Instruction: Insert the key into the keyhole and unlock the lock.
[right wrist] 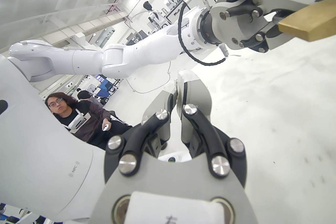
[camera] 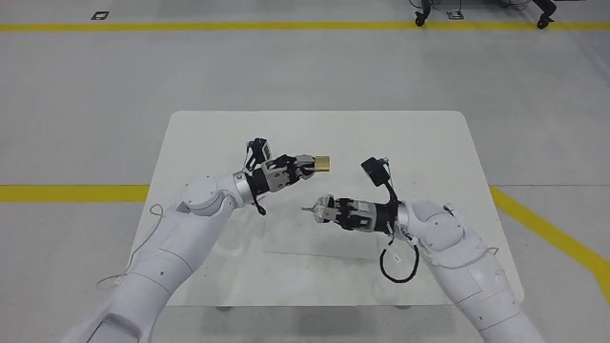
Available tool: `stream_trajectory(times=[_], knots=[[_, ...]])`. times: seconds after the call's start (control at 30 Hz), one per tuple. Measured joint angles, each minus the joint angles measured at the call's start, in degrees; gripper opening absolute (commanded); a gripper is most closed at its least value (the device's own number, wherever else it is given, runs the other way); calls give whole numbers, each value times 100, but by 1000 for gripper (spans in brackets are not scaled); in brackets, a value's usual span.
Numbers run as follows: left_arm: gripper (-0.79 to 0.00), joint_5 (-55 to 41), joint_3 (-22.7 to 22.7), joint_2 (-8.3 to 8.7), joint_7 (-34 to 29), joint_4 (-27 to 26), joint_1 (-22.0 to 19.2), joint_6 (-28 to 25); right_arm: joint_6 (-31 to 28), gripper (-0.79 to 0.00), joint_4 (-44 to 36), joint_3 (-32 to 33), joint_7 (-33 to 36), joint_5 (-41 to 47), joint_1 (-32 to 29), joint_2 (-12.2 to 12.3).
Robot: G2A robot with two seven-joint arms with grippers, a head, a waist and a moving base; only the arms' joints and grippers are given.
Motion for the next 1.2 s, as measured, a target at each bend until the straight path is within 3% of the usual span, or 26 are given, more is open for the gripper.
stream_trajectory(times=[0.6,0.9,1.2], knots=[[-785,149,-31,-126,-451,143,-87,-178,-75,-785,904,-363,-611,-252,645,-163],[-785,229,-67,-167,-659,198,-110,-235,-31,-785,1233,-263,-525,225,803,-147],[-785,384,-129,-183,-932,170,-126,-529,-447,-785,1089,-66,-359,899,616,-79]])
